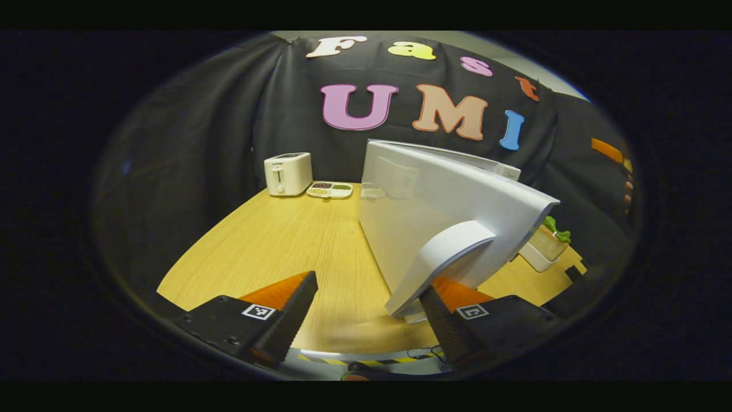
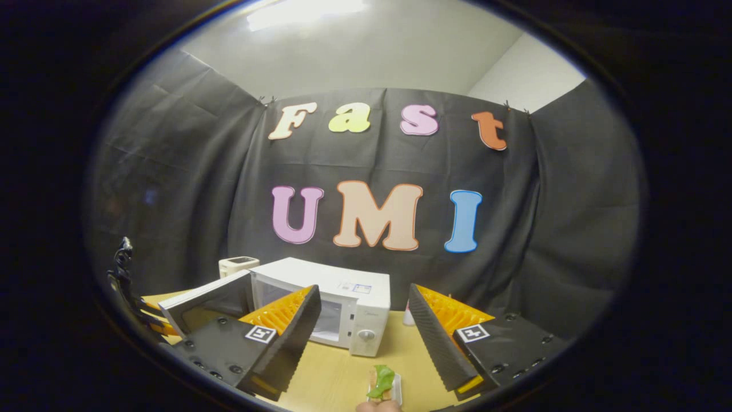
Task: Open the microwave oven with the left hand, put the food in, and close the microwave oven.
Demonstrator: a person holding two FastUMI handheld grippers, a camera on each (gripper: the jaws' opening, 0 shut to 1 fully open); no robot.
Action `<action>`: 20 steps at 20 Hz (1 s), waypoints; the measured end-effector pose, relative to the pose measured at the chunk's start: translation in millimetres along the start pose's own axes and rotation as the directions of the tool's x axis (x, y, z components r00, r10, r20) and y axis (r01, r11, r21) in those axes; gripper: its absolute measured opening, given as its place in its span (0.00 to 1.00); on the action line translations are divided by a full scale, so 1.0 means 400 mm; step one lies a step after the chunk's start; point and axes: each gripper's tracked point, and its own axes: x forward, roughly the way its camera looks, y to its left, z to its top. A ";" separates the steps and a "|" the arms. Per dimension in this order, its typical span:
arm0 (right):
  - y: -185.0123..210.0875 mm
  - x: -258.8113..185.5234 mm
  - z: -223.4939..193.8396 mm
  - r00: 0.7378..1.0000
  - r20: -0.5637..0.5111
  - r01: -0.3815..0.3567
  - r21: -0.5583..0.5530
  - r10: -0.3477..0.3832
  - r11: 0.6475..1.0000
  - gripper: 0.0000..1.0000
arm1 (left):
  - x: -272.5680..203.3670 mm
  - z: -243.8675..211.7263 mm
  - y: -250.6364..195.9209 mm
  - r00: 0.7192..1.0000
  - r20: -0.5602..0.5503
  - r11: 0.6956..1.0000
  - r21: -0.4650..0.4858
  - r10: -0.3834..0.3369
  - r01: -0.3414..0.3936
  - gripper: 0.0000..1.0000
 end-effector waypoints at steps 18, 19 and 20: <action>-0.068 -0.024 -0.339 0.969 -0.243 0.057 0.001 -0.055 0.998 0.97 | -0.196 0.198 -0.019 0.986 0.165 0.998 -0.061 0.024 -0.014 0.97; -0.071 -0.027 -0.373 0.962 -0.267 0.056 -0.008 -0.056 0.998 0.97 | -0.211 0.236 -0.021 0.980 0.199 0.998 -0.052 0.032 -0.022 0.97; -0.071 -0.031 -0.407 0.955 -0.292 0.051 -0.017 -0.054 0.999 0.97 | -0.226 0.271 -0.024 0.972 0.231 0.999 -0.038 0.037 -0.029 0.96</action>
